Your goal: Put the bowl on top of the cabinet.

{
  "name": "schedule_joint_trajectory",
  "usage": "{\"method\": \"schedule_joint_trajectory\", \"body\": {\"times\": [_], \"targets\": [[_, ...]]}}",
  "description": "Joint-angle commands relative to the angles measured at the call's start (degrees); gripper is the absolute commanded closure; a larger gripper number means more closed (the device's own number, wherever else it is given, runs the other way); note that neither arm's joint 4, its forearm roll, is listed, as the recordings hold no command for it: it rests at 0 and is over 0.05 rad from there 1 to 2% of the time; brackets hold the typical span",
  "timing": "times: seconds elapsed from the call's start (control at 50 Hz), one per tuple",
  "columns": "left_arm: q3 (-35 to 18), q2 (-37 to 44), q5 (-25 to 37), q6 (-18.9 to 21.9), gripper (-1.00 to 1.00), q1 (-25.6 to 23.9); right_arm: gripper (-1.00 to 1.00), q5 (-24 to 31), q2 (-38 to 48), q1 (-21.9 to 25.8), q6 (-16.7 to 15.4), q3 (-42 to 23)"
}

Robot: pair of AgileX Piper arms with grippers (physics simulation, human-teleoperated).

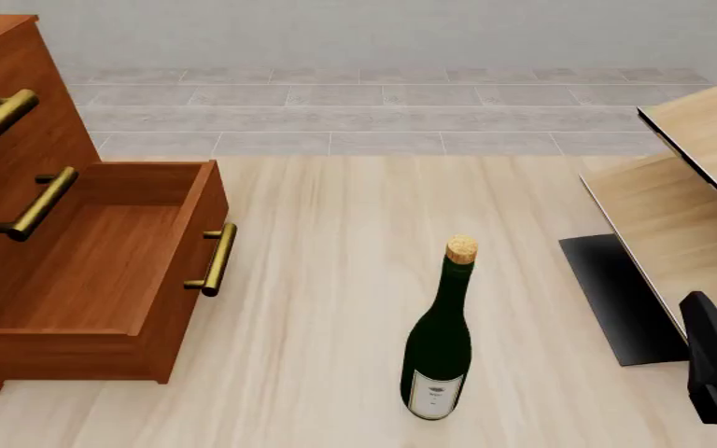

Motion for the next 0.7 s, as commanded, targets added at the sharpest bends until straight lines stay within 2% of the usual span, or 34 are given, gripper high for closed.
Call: {"method": "schedule_joint_trajectory", "body": {"times": [0.02, 0.12, 0.22, 0.28, 0.32, 0.4, 0.42, 0.52, 0.54, 0.7], "targets": [[-2.3, 1.6, 2.5, -4.4, 1.0, 3.8, -1.0, 0.0, 0.0, 0.0, 0.0, 0.0], [-3.4, 2.1, 3.5, -7.7, 1.0, 5.5, -1.0, 0.0, 0.0, 0.0, 0.0, 0.0], [-4.1, 2.2, 3.3, -7.9, 1.0, 6.6, -1.0, 0.0, 0.0, 0.0, 0.0, 0.0], [-4.6, 3.4, 4.0, -9.7, 1.0, 8.6, -1.0, 0.0, 0.0, 0.0, 0.0, 0.0], [-4.6, 3.5, 3.8, -10.0, 1.0, 9.0, -1.0, 0.0, 0.0, 0.0, 0.0, 0.0], [-2.8, 5.3, 1.8, -10.6, 1.0, 13.4, -1.0, 0.0, 0.0, 0.0, 0.0, 0.0], [-2.2, 5.8, 2.5, -11.8, 1.0, 12.9, -1.0, 0.0, 0.0, 0.0, 0.0, 0.0], [-3.0, 6.0, 2.5, -11.0, 1.0, 15.1, -1.0, 0.0, 0.0, 0.0, 0.0, 0.0], [-3.3, 7.1, 3.6, -11.5, 1.0, 17.1, -1.0, 0.0, 0.0, 0.0, 0.0, 0.0], [-2.8, 7.6, 4.1, -11.8, 1.0, 17.2, -1.0, 0.0, 0.0, 0.0, 0.0, 0.0]]}}
